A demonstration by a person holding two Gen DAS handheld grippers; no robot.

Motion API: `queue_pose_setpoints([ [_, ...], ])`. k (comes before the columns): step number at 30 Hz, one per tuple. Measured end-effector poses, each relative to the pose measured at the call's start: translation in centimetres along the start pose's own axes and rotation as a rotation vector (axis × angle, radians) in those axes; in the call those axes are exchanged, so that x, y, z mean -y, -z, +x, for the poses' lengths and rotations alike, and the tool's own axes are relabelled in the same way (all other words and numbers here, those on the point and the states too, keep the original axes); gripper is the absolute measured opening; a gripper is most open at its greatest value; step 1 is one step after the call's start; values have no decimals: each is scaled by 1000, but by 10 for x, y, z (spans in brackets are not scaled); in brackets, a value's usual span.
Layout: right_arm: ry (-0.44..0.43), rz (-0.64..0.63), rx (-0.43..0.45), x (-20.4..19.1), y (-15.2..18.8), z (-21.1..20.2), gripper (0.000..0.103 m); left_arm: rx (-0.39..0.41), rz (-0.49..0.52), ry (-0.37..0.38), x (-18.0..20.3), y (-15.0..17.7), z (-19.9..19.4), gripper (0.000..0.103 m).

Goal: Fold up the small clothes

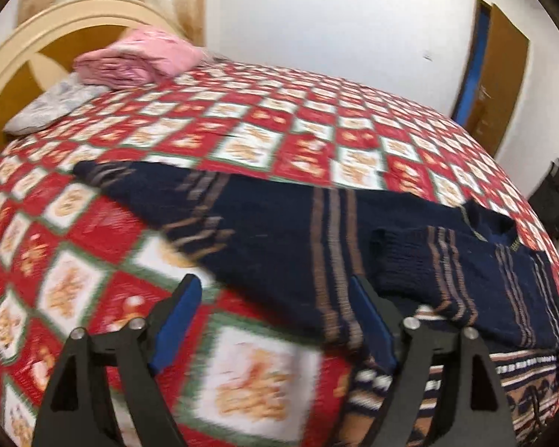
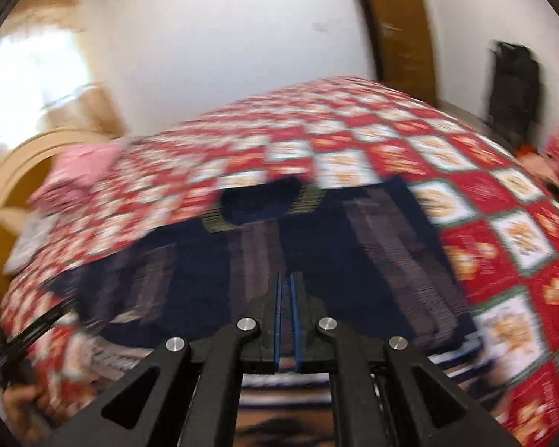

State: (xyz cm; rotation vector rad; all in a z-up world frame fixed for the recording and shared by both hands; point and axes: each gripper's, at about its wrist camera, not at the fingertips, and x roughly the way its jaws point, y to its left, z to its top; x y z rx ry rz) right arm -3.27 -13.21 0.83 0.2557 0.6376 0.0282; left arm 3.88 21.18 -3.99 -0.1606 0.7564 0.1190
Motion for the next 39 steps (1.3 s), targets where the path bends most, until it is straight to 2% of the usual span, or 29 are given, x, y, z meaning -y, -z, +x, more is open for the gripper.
queue_pose_setpoints([
  [2,-93,-38,47,-34,11,-10,5,-8,-17,-35,-11,1,0,86],
  [4,-144,-44,78,-53,18,-15,5,-21,-41,-63,-24,2,-1,86],
  [6,-213,-7,63,-71,25,-17,5,-17,-66,-75,-36,4,-6,86],
  [8,-376,84,-40,-82,28,-9,5,-10,-81,-69,-44,6,-12,86],
  [9,-426,123,-83,-83,29,-3,5,-8,-87,-67,-46,6,-12,86],
  [10,-514,205,-159,-86,33,5,5,-5,-99,-63,-51,6,-15,86],
  [11,-562,257,-201,-87,36,10,5,-4,-105,-59,-53,7,-15,86],
  [13,-598,277,-246,-94,40,13,5,-7,-122,-53,-59,7,-16,86],
  [14,-583,225,-260,-103,41,12,5,-10,-126,-52,-61,7,-16,86],
  [16,-522,123,-232,-116,42,3,5,-12,-134,-49,-67,7,-14,86],
  [19,-388,-19,-189,-132,44,-7,5,-19,-167,-32,-80,4,-11,86],
  [21,-297,-102,-172,-140,47,-9,5,-26,-212,-29,-93,-3,-8,86],
  [23,-262,-151,-181,-147,51,-7,5,-14,-290,-19,-112,-17,-4,86],
  [27,-281,-154,-214,-138,51,3,5,-28,-364,-46,-132,-48,12,87],
  [30,-277,-152,-229,-137,53,11,5,-62,-332,-51,-130,-79,38,94],
  [33,-268,-127,-244,-132,51,19,5,-149,-277,-124,-120,-105,83,94],
  [36,-244,-100,-253,-121,49,23,5,-245,-274,-233,-119,-109,124,94],
  [39,-224,-54,-257,-106,46,29,5,-314,-266,-257,-123,-99,144,93],
])
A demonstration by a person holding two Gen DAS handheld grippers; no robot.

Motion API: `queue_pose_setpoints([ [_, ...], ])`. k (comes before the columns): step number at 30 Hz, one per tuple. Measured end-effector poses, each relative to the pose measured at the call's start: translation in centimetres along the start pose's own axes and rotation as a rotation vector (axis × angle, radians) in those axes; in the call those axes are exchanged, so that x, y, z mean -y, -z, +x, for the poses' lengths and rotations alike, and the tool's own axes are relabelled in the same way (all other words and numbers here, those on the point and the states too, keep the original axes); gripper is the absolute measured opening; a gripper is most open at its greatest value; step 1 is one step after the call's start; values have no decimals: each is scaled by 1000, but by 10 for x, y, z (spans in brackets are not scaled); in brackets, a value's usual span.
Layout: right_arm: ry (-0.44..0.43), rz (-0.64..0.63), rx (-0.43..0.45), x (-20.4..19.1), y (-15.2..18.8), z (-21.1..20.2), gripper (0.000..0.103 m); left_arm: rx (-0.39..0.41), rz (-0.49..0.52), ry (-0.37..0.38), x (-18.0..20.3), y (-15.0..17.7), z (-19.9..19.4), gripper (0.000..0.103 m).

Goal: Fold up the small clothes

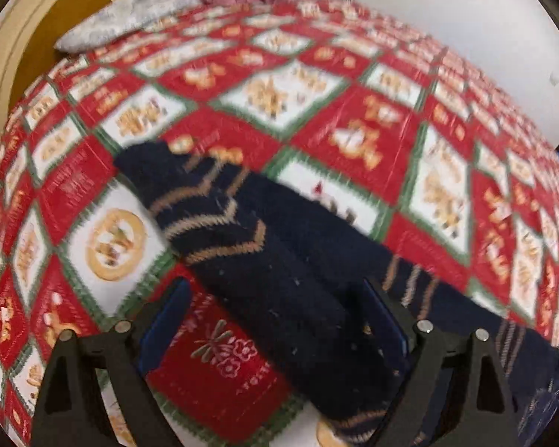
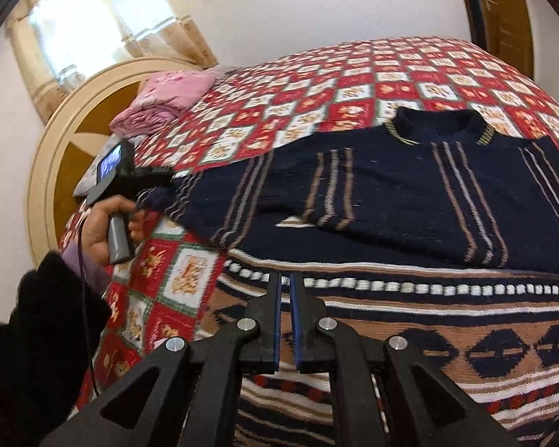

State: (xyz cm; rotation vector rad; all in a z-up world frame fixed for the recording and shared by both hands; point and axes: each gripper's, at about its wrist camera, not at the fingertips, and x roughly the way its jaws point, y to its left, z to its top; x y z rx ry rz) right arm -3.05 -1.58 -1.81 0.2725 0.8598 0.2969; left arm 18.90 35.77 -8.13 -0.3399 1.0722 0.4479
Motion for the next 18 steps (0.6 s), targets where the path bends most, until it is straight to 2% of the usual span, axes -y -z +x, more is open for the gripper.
queue_pose_setpoints([
  [4,-2,59,-3,15,-3,6,5,37,11,-41,-19,16,-13,94],
  [8,-20,77,-21,18,-2,14,5,0,-61,-55,-71,39,-31,94],
  [12,-42,70,-45,12,0,22,5,37,-106,-94,-117,58,-54,92],
  [15,-46,45,-44,6,2,21,5,95,-122,-48,-128,53,-63,92],
  [18,-41,30,-23,3,2,16,5,107,-164,86,-130,40,-60,93],
])
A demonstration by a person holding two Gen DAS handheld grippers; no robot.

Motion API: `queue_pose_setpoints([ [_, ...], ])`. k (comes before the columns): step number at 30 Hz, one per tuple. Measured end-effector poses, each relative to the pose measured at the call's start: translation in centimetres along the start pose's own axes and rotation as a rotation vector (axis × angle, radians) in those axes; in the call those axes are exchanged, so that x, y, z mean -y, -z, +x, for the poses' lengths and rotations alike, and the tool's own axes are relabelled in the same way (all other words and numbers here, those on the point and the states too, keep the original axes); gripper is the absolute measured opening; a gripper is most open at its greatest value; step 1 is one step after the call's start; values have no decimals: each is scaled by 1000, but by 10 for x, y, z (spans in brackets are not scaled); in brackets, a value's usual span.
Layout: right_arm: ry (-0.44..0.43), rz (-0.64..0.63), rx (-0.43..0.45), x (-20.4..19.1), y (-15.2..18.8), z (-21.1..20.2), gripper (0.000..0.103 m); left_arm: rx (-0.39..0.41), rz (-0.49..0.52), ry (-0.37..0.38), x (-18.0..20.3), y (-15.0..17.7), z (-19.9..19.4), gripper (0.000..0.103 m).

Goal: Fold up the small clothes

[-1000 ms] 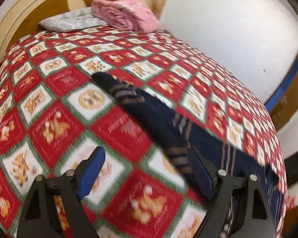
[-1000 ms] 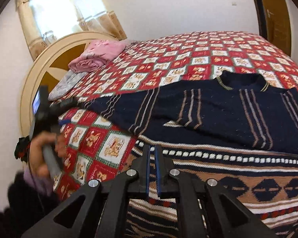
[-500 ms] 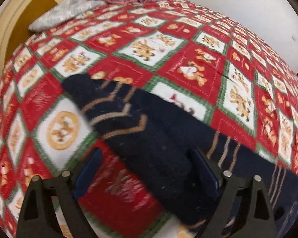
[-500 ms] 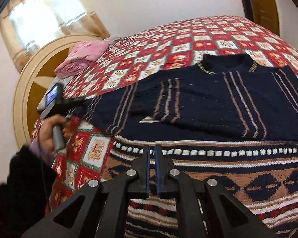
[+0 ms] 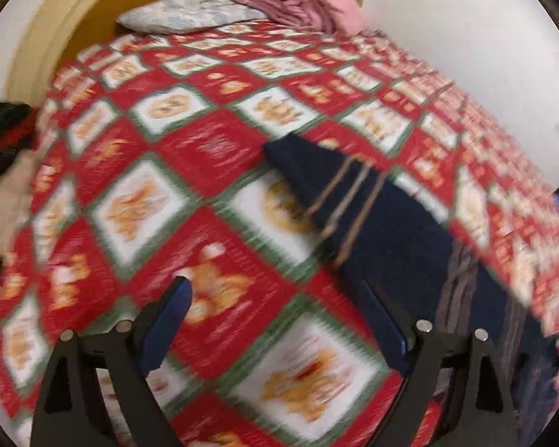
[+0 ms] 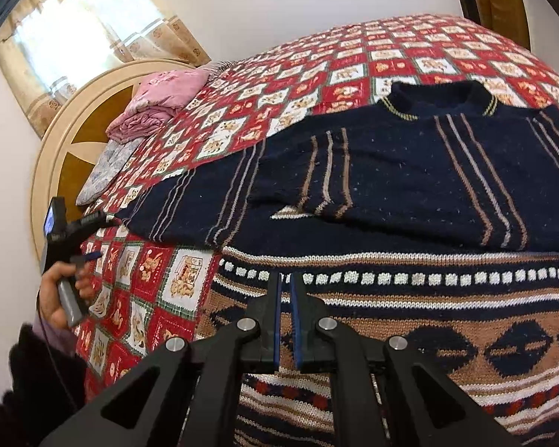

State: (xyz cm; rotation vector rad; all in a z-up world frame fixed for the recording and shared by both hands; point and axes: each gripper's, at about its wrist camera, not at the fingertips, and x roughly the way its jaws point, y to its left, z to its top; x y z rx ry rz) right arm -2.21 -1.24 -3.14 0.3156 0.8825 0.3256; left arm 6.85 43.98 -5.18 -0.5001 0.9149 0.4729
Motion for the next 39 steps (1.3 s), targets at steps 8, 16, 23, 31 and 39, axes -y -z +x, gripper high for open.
queue_pose_setpoints([
  [8,29,-9,18,1,1,-8,5,19,-36,-17,34,-19,53,90],
  [16,22,12,-9,2,2,-3,5,64,-70,173,31,-18,57,14],
  [23,53,61,35,15,0,-19,5,119,-85,215,35,-12,35,10],
  [31,106,189,73,63,3,-45,5,263,244,365,148,16,-58,10],
  [39,161,301,108,111,21,-77,5,250,591,610,282,151,-123,10],
])
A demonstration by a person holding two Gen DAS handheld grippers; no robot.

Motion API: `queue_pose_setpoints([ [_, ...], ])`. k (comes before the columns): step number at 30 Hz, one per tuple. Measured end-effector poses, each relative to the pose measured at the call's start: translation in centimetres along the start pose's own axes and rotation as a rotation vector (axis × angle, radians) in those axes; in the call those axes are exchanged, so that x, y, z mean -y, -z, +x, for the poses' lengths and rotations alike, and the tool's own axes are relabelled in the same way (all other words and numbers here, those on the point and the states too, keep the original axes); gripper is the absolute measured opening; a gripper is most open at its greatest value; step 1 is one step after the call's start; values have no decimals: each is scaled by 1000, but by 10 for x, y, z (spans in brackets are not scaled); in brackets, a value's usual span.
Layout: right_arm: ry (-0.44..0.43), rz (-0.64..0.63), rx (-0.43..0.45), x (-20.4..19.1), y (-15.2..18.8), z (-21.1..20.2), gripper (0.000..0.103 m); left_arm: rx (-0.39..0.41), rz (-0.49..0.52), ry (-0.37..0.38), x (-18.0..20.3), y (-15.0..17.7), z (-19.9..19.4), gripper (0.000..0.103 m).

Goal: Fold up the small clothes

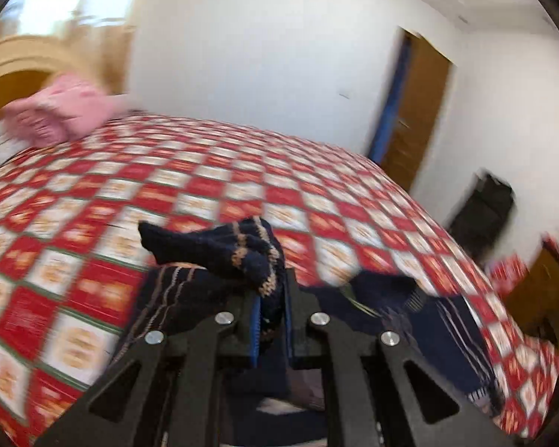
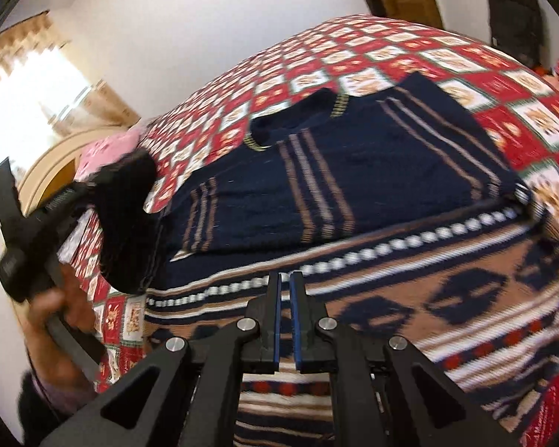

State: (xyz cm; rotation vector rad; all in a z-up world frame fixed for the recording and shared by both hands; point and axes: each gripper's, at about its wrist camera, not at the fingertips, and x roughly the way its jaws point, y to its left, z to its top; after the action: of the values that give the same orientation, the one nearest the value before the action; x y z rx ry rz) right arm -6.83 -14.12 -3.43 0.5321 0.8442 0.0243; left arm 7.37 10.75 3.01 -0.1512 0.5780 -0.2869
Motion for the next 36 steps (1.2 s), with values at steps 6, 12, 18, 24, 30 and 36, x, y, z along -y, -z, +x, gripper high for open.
queue_pose_setpoints([
  [6,-28,49,-13,22,4,-7,5,-186,149,55,82,71,46,13],
  [12,-266,101,9,22,-6,-4,5,-253,231,71,86,99,22,52],
  [18,-332,-28,29,-22,-22,12,5,-147,153,18,42,85,-35,74],
  [24,-109,-334,13,-82,-18,45,5,-117,22,-111,-15,78,-47,76],
  [30,-13,-562,-17,-104,-14,57,5,-127,-83,-179,-60,83,-55,76],
  [36,-73,-420,-138,-91,-27,68,5,-142,-167,-191,-87,88,-56,76],
])
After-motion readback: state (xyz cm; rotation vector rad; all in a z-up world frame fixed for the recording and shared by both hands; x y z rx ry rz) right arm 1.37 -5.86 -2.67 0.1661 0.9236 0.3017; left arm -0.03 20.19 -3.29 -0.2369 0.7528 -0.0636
